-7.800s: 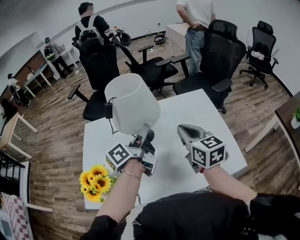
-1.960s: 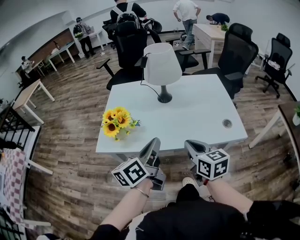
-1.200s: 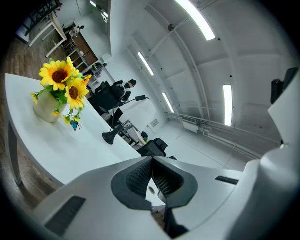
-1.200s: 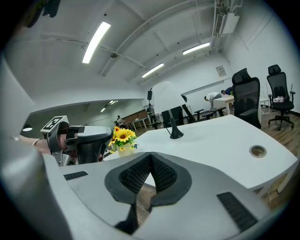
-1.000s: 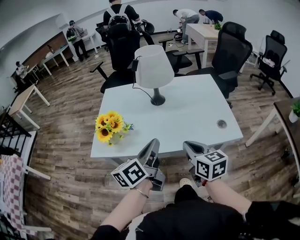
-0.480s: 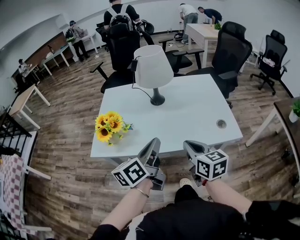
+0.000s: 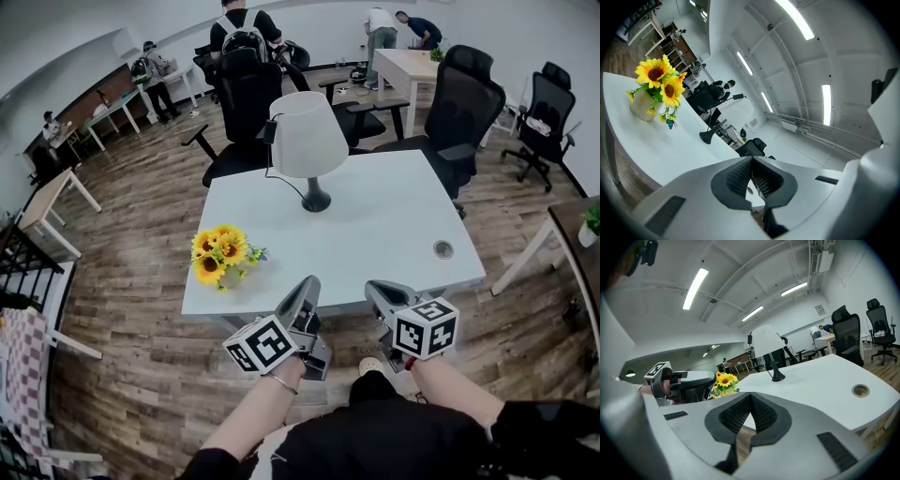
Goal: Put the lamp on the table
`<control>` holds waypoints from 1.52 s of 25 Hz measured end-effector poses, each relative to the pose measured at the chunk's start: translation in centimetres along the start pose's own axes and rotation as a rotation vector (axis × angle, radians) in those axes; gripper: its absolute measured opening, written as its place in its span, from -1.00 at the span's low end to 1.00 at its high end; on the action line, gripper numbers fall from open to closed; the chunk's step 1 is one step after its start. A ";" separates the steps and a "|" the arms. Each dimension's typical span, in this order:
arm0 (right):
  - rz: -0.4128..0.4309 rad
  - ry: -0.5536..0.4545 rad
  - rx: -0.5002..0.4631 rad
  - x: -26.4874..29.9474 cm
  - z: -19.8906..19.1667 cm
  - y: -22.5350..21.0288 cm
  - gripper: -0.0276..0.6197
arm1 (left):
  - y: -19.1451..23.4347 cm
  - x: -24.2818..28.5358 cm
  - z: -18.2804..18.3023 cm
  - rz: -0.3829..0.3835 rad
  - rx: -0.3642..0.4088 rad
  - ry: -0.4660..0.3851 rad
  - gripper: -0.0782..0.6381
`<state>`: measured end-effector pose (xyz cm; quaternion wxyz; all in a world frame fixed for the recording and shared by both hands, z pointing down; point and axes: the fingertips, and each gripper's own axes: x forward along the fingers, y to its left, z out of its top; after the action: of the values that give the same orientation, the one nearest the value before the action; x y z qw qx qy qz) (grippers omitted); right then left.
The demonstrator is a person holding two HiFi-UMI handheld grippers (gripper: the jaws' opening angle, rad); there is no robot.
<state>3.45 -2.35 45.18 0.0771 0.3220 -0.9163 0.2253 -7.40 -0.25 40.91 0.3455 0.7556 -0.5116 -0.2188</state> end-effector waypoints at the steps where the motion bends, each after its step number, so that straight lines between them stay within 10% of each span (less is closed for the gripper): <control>1: -0.001 0.002 0.002 0.0 0.0 -0.1 -0.87 | 0.2 0.0 0.0 0.006 0.002 0.001 -0.74; 38: 0.001 0.022 0.007 0.2 -0.1 -0.2 -0.87 | -0.1 0.1 0.1 0.000 -0.016 -0.004 -0.74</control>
<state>3.45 -2.57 45.41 0.0861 0.3194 -0.9148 0.2320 -7.34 -0.34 40.77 0.3506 0.7525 -0.5105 -0.2242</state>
